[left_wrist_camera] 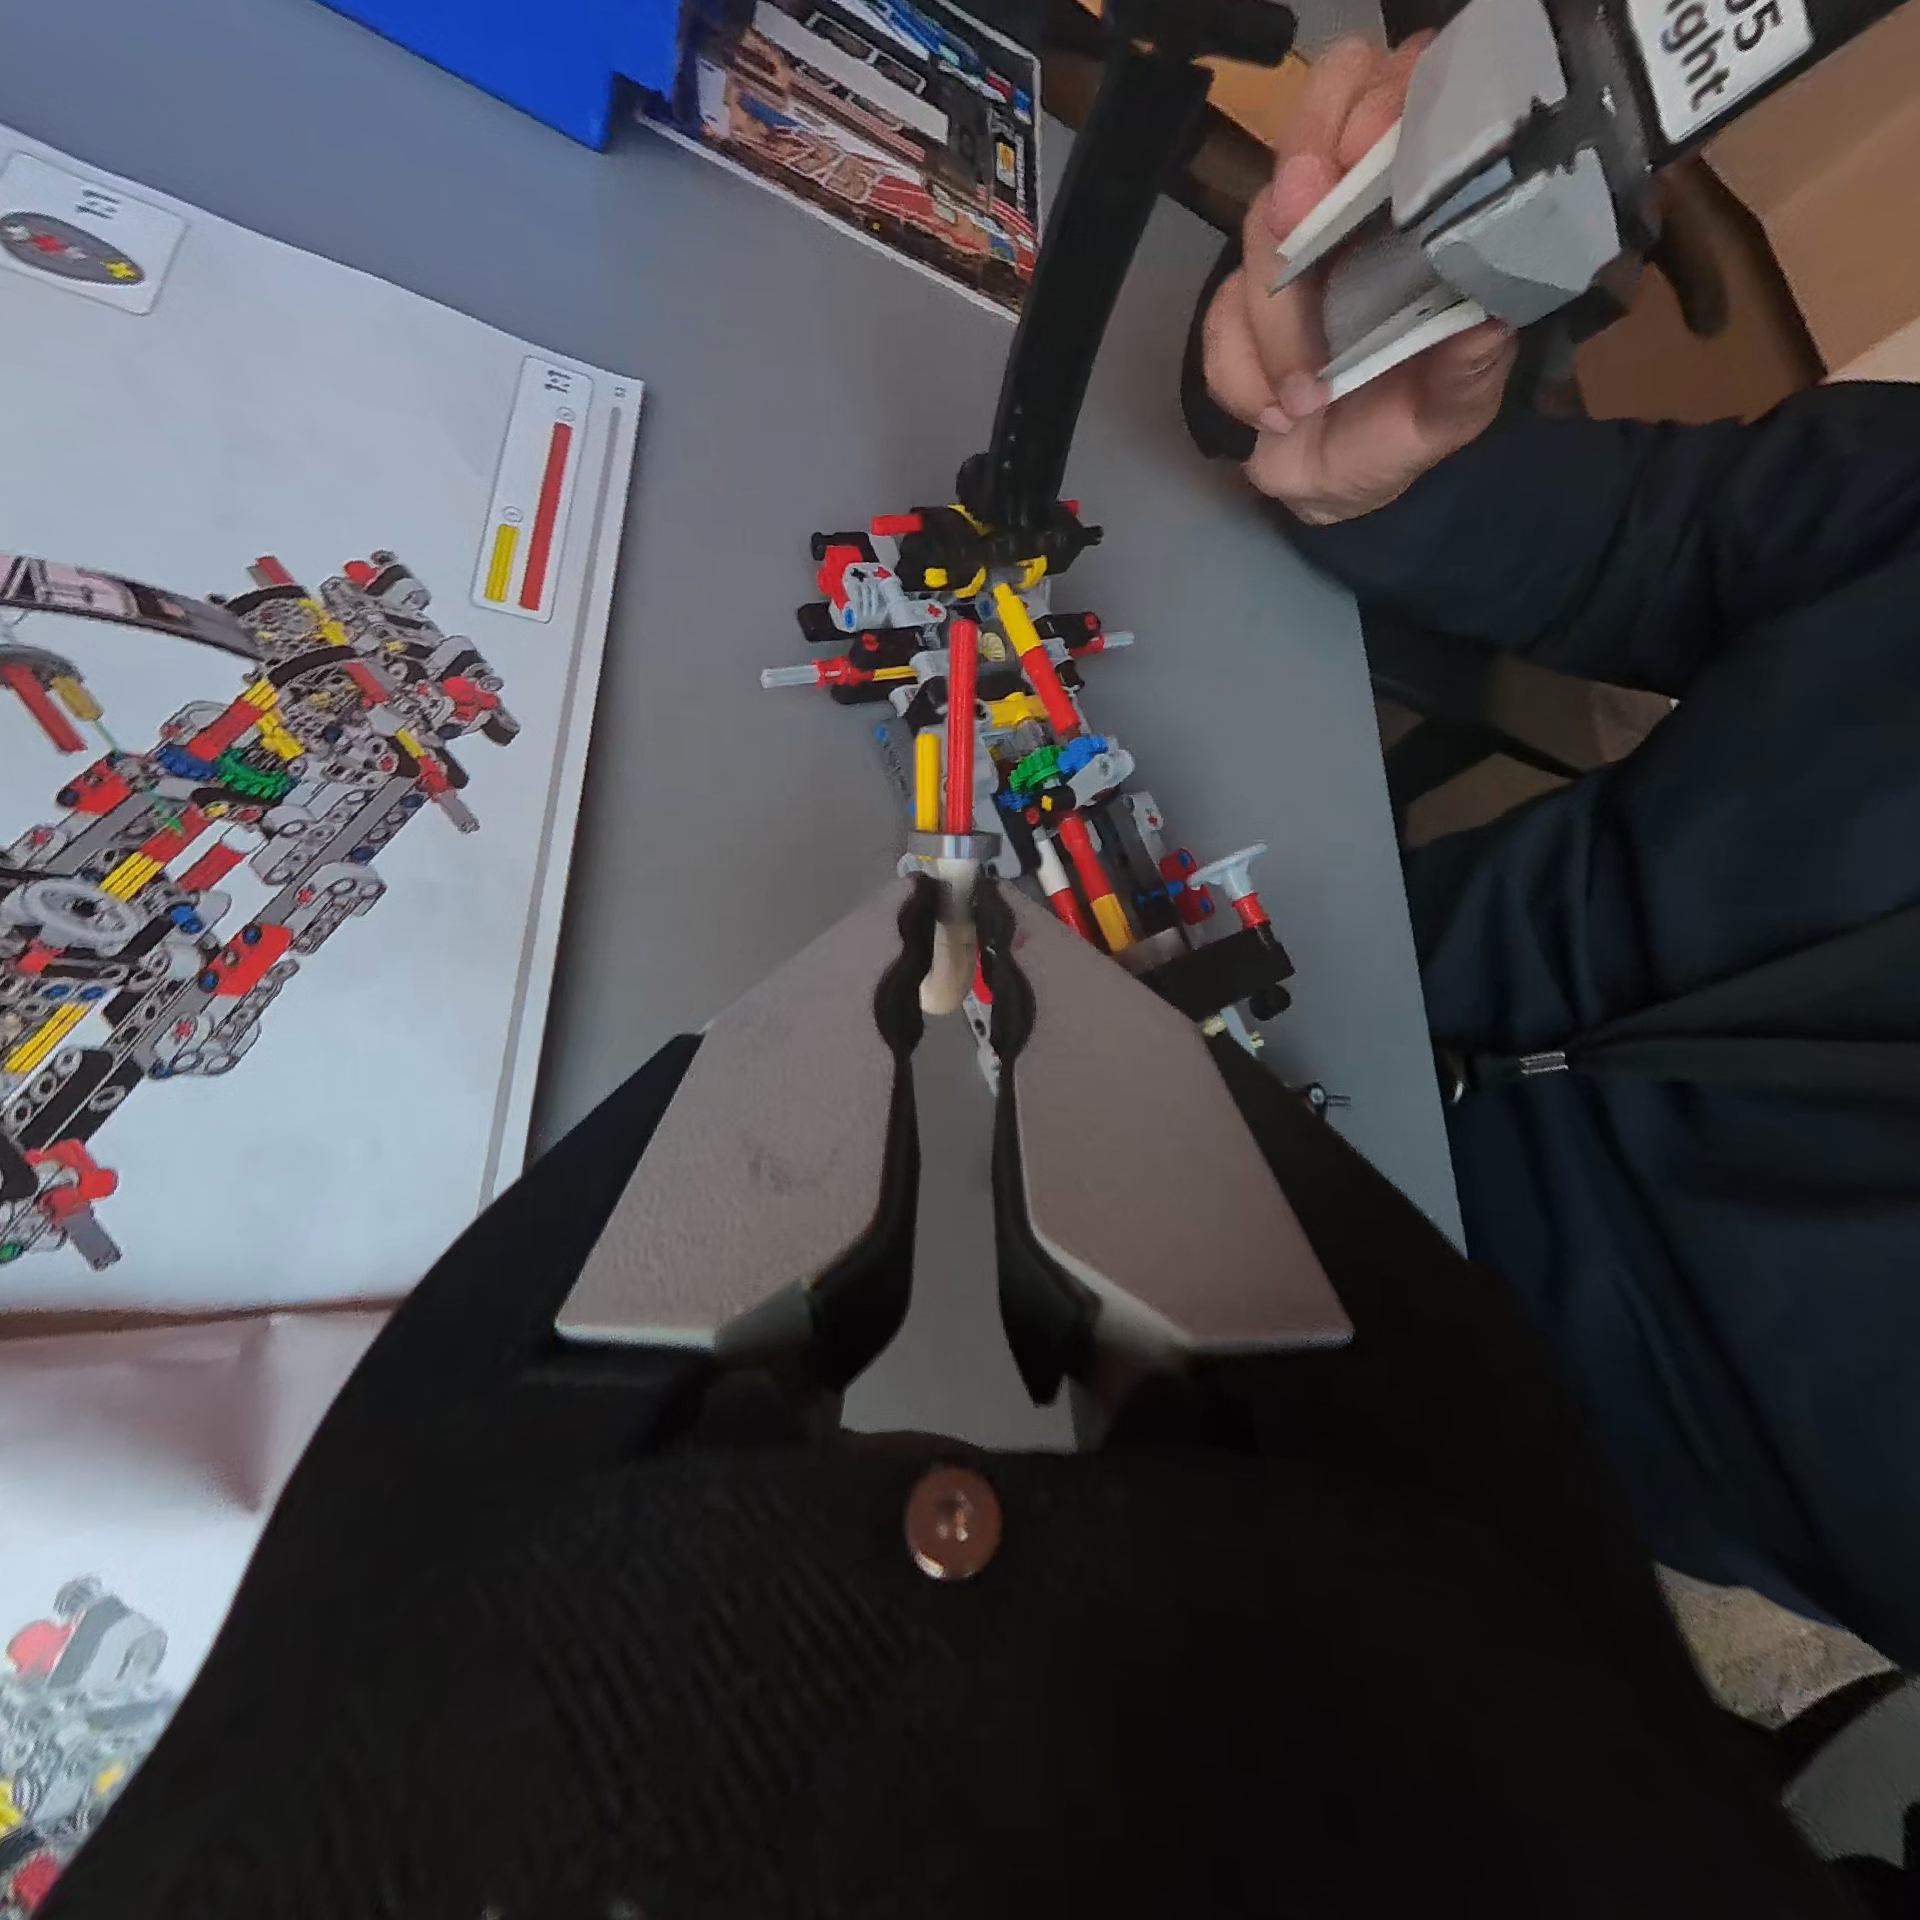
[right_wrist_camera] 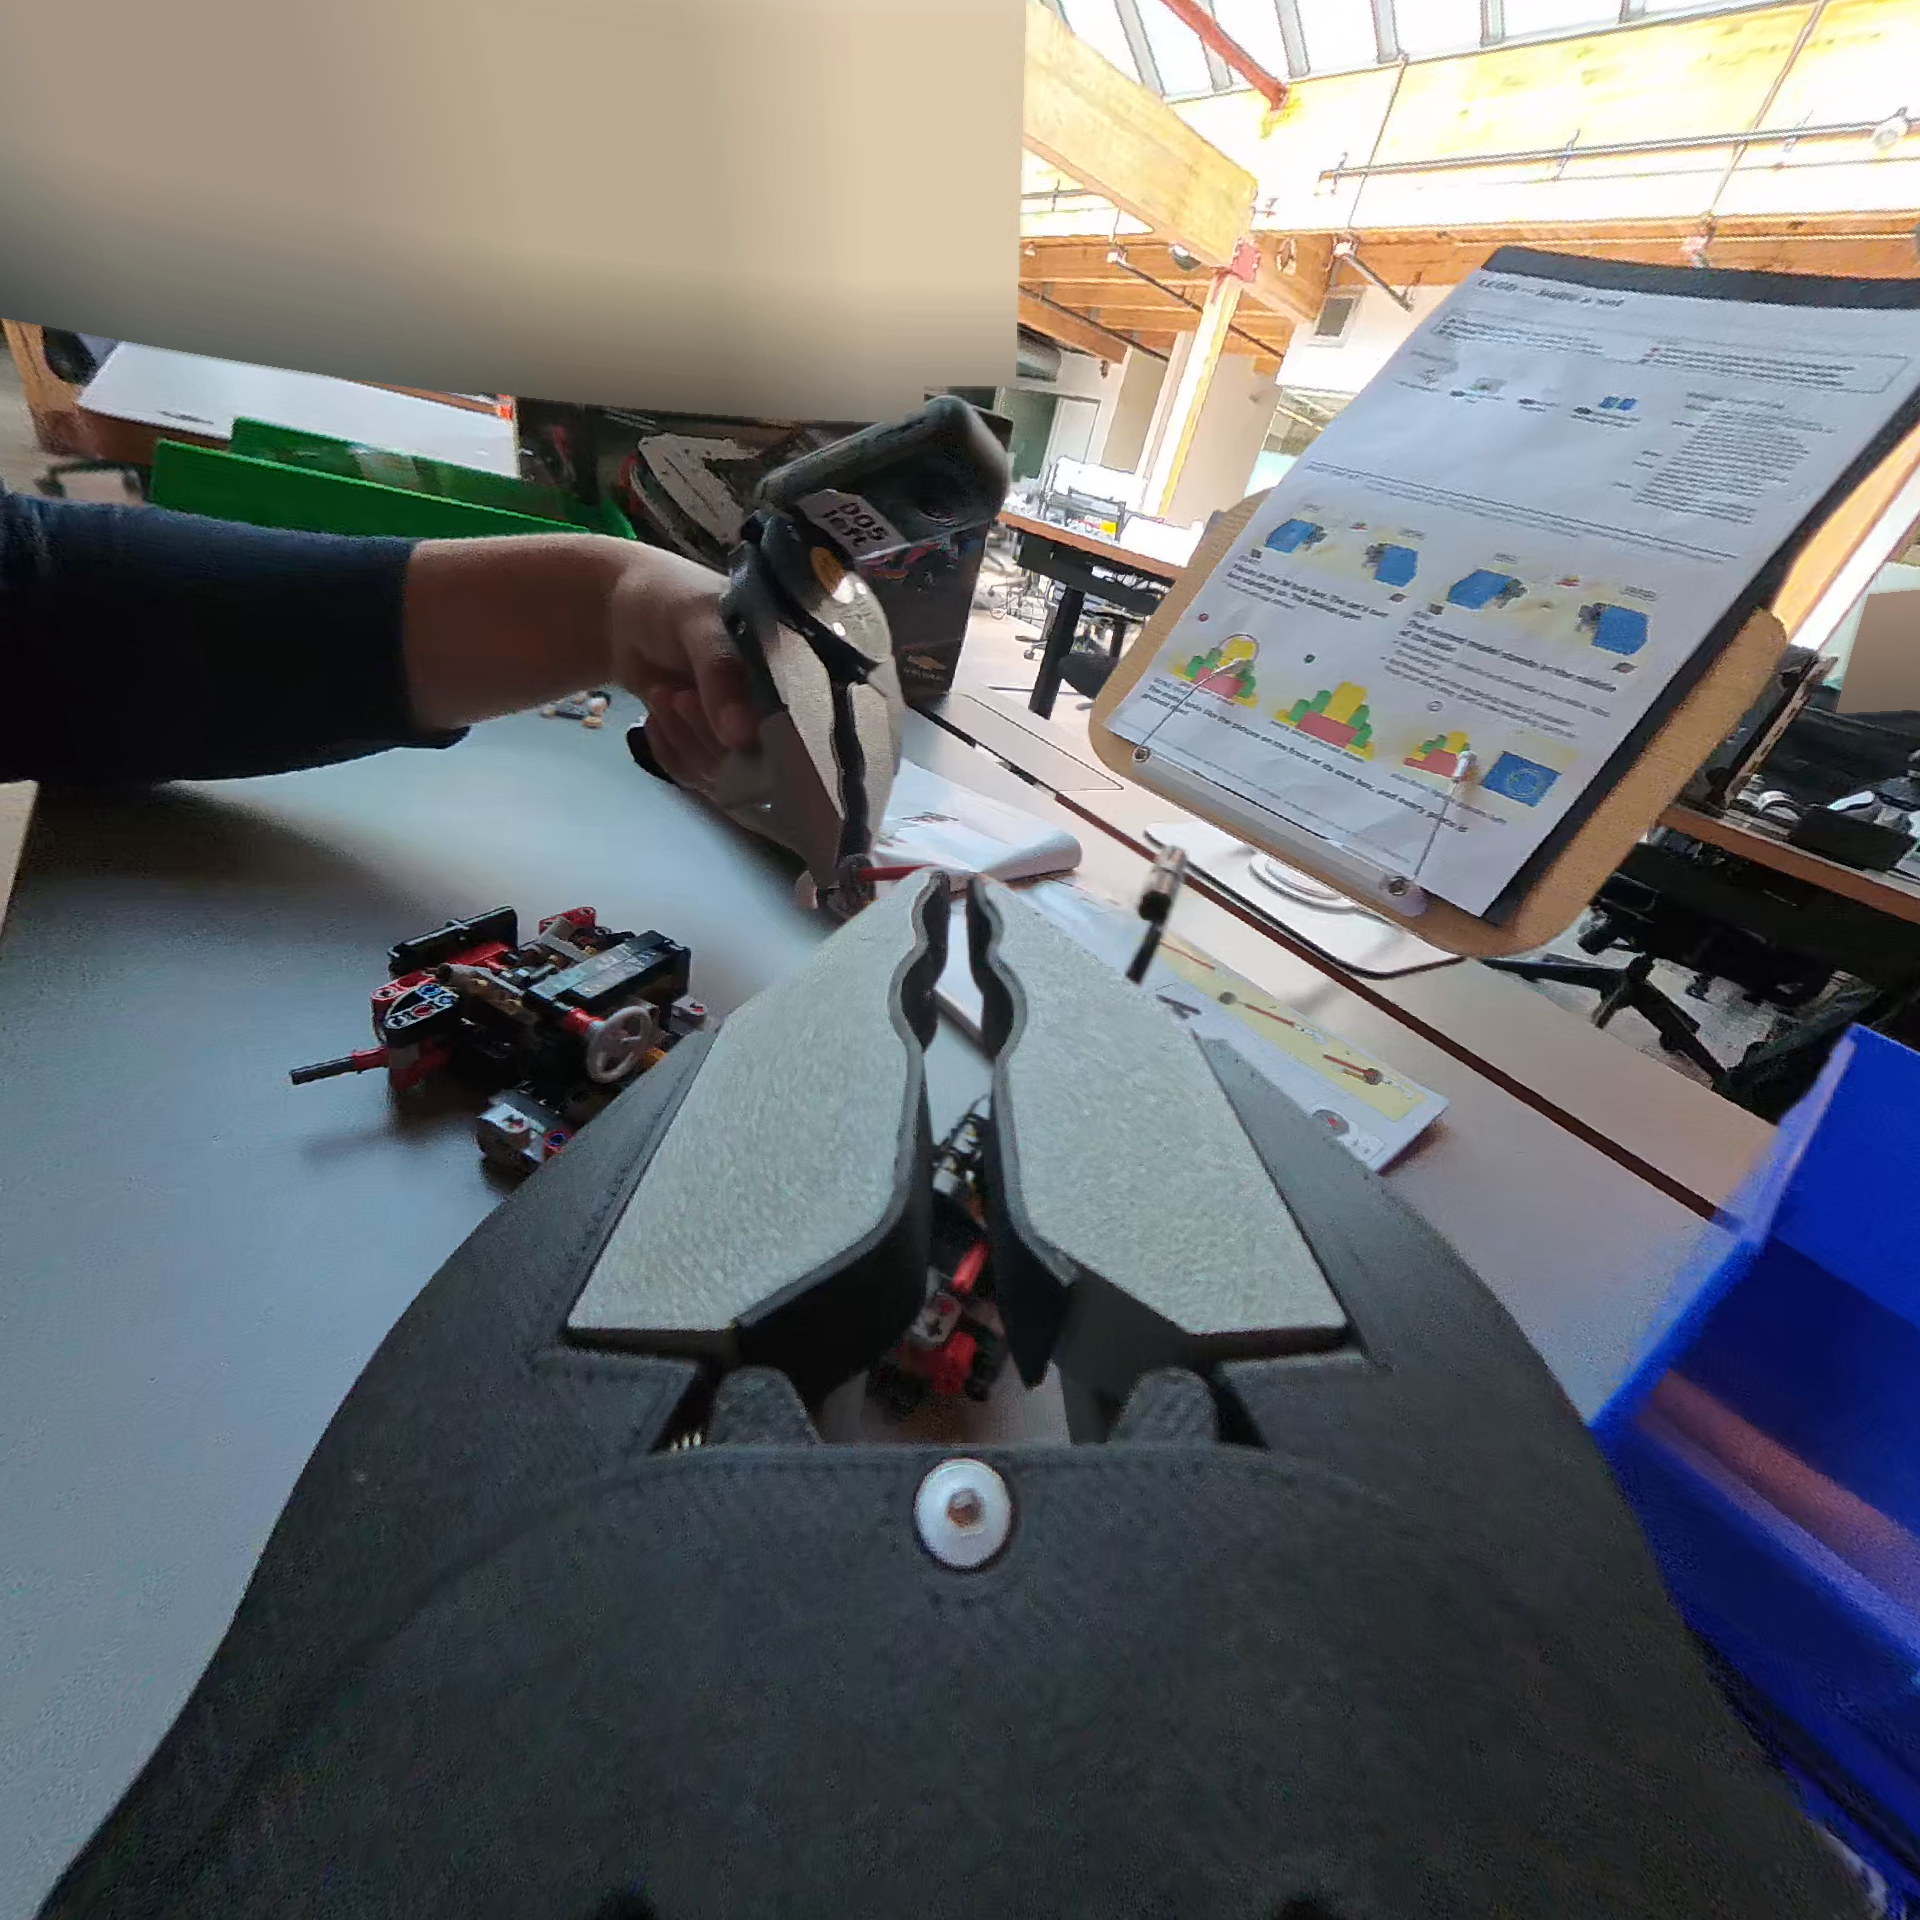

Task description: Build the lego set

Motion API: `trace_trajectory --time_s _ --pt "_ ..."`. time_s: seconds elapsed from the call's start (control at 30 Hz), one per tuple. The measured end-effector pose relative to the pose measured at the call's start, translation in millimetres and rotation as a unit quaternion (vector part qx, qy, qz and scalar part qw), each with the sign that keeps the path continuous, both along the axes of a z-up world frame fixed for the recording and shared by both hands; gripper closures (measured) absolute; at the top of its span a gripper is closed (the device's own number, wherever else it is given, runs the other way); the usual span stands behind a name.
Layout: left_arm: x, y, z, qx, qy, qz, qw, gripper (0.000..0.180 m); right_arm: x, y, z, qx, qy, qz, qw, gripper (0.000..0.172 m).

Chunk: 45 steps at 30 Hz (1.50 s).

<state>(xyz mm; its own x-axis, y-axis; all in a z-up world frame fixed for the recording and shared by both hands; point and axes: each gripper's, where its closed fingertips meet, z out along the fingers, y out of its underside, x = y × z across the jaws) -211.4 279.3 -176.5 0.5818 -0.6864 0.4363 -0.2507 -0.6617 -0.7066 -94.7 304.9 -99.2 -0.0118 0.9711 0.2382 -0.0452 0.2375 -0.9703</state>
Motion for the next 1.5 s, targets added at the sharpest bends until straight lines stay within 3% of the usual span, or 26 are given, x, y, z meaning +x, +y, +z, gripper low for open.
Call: trace_trajectory --time_s 0.17,0.3,0.5,0.57,0.67,0.83,1.13,1.5 --pt "24 -11 -5 0.005 0.066 -0.089 0.994 0.176 -21 -25 -13 0.045 -0.098 0.005 0.994 0.17" --pt "41 -19 -5 0.011 0.095 -0.155 0.983 0.176 -34 -21 -35 0.082 -0.189 -0.025 0.978 0.151" --pt "51 -15 3 0.017 0.086 -0.188 0.978 0.176 -48 -20 -50 0.08 -0.252 -0.005 0.964 0.147" --pt "52 -17 3 0.019 0.089 -0.196 0.976 0.176 -51 -23 -55 0.068 -0.266 0.009 0.962 0.154" --pt "50 -16 4 0.023 0.09 -0.192 0.977 0.176 -53 -22 -62 0.075 -0.28 0.01 0.957 0.168" --pt "45 -11 7 0.029 0.082 -0.175 0.981 0.176 -55 -21 -63 0.044 -0.275 0.003 0.96 0.169" --pt "44 -2 8 0.031 0.062 -0.152 0.986 0.175 -53 -20 -72 -0.111 -0.263 0.023 0.958 0.17" --pt "37 -5 6 0.081 0.079 -0.12 0.986 0.174 -54 -27 -79 -0.157 -0.253 0.023 0.954 0.17"
